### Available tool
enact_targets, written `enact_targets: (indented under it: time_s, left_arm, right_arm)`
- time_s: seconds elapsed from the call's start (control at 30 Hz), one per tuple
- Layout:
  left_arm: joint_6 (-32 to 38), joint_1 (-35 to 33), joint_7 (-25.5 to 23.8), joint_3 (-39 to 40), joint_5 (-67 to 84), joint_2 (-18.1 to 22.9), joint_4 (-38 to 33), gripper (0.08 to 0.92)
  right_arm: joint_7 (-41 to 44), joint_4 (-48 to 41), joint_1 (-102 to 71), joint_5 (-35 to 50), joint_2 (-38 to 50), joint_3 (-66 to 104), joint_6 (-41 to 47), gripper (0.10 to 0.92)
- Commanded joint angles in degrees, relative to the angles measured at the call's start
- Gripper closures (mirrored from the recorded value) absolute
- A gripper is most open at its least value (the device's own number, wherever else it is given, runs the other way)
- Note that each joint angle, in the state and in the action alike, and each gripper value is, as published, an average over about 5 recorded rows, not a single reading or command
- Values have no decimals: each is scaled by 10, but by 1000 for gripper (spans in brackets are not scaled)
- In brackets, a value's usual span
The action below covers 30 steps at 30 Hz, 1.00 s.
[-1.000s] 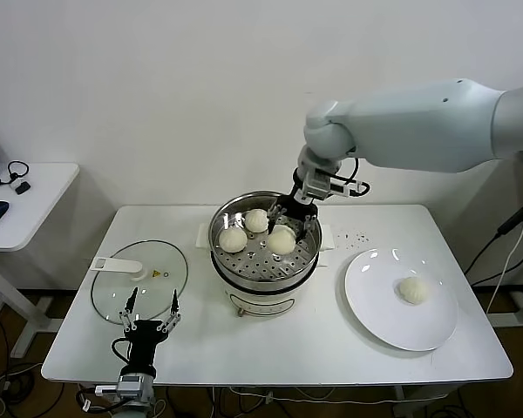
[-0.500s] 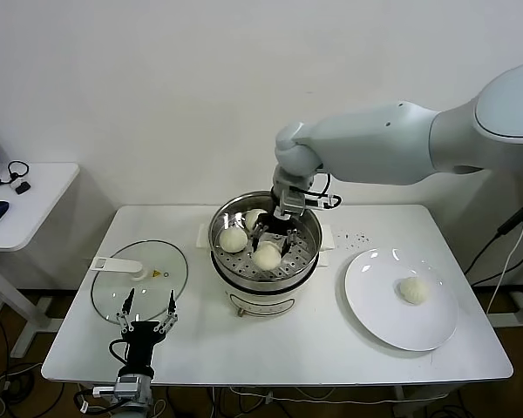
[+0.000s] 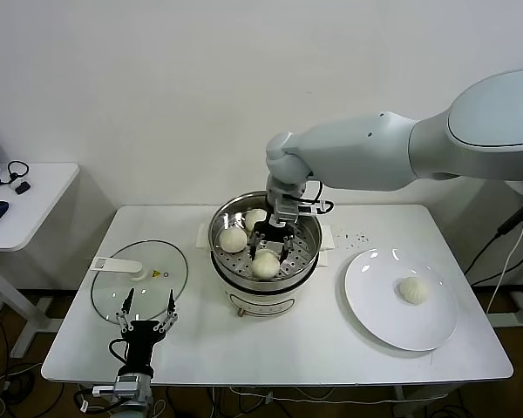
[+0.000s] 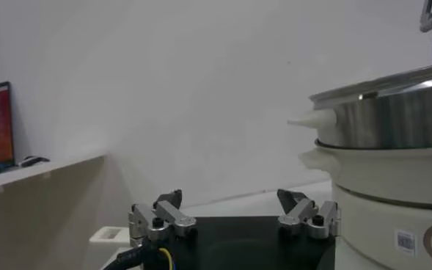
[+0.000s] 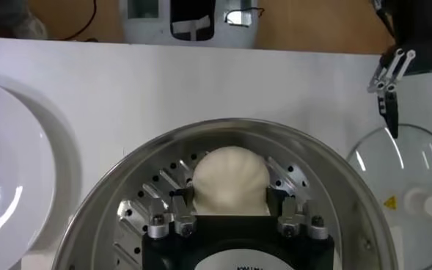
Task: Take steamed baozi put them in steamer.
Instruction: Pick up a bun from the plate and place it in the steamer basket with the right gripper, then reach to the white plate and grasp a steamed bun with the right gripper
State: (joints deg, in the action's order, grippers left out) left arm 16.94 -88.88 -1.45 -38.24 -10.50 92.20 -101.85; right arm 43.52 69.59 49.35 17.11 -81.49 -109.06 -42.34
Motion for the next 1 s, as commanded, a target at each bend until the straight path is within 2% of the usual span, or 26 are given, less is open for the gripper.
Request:
enact_targets:
  time_s: [0.03,0.2,0.5,0.8,1.0]
  left_arm:
    - [0,0,0,-1,0,3,0,177]
    - [-1,1,0,-2,0,3,1,177]
    - [-3,1,-1,3,-4,6,-2,177]
    - [-4,2,-1,7,-6,6,0,177]
    - [-3,1,-1,11,-8,6,2,177]
  right_arm:
    - [1,-8,-1,11,-7,-4,-4,318]
    - [10,-5,12,33,-7,-10,-9,215]
    - [46,-4,64,105,15,-53,9,202]
    - [78,45,129,165,92,-117,130,203]
    - [73,107,169,201,173,-161,279,203]
